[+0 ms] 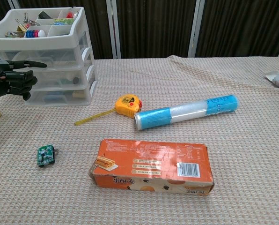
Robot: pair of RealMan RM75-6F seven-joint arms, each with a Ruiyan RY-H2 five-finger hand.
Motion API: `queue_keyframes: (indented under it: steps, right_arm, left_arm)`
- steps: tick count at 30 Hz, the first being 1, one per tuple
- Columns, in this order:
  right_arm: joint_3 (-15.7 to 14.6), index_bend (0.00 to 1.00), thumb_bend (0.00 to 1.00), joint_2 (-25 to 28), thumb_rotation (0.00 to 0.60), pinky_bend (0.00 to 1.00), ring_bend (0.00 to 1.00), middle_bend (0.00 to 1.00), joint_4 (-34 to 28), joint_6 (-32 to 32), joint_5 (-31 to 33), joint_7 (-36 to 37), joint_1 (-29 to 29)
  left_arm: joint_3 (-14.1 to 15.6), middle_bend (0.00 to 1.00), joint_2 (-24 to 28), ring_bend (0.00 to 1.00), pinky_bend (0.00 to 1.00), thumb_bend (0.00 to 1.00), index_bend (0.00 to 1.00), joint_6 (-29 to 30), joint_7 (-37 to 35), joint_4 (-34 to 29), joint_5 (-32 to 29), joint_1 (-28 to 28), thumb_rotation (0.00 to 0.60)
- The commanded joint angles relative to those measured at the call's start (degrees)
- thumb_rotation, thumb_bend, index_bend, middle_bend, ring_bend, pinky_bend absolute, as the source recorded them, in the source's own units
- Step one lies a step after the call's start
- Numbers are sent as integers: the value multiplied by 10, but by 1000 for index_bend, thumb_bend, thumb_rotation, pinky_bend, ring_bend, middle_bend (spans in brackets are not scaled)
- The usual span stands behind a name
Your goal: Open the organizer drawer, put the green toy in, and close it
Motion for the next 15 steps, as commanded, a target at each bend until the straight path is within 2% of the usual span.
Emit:
queue_keyframes:
  steps: [1, 11, 15]
  right_arm:
    - [-1, 93, 4, 2, 600, 19, 0, 0, -3, 2, -2, 3, -1]
    - [-5, 94, 5, 3, 600, 19, 0, 0, -8, -5, -4, 5, 0]
    - [-7, 93, 5, 5, 600, 19, 0, 0, -12, -8, -5, 14, 1]
  left_arm:
    - [-3, 806, -7, 786, 667, 690, 170, 2, -3, 6, -1, -2, 600]
    - [-9, 806, -20, 786, 665, 690, 174, -6, -12, 14, 10, -8, 600]
    - [-9, 805, -22, 786, 664, 691, 230, -18, -24, 15, 10, -8, 600]
